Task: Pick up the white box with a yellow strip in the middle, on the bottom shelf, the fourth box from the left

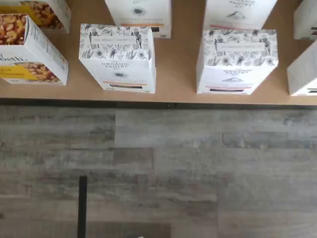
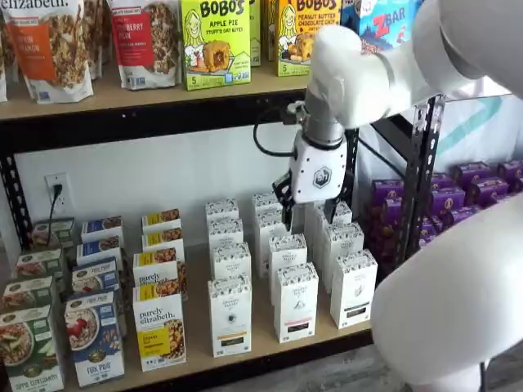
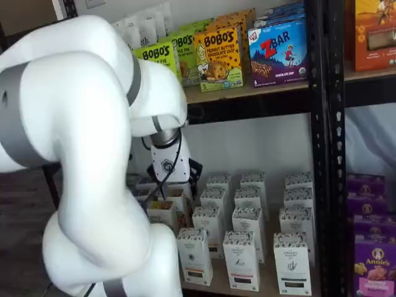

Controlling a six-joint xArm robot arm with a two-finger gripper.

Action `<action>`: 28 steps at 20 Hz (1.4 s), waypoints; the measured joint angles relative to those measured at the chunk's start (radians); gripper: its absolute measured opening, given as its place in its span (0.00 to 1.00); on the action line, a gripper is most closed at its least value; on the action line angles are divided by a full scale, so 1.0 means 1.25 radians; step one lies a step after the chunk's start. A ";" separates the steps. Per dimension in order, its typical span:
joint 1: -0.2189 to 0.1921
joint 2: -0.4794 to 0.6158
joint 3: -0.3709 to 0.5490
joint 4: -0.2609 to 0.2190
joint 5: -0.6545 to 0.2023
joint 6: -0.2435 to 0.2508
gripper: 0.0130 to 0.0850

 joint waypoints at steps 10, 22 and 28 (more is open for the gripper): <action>0.033 0.164 -0.011 -0.027 -0.172 0.053 1.00; 0.067 0.401 -0.067 0.000 -0.364 0.061 1.00; 0.088 0.510 -0.101 0.051 -0.429 0.032 1.00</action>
